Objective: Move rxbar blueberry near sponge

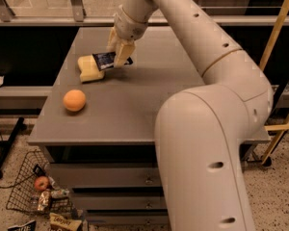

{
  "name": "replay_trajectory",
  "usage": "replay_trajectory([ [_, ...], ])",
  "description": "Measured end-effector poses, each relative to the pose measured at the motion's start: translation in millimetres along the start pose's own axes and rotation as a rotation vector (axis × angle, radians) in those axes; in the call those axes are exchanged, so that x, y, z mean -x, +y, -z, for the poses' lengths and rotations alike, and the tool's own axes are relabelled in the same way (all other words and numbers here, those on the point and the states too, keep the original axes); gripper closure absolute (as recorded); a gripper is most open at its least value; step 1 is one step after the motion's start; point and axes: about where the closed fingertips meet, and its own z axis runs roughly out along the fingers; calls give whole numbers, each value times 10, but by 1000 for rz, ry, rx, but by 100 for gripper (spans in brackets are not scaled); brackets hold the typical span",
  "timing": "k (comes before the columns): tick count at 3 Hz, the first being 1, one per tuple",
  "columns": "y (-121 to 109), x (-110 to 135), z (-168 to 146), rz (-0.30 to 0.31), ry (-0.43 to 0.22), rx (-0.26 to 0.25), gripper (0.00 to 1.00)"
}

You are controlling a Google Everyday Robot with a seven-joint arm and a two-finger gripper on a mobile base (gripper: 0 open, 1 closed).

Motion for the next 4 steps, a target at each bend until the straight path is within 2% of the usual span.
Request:
replay_trajectory([
  [1, -27, 8, -44, 1, -3, -1, 82],
  [4, -79, 28, -175, 3, -10, -5, 12],
])
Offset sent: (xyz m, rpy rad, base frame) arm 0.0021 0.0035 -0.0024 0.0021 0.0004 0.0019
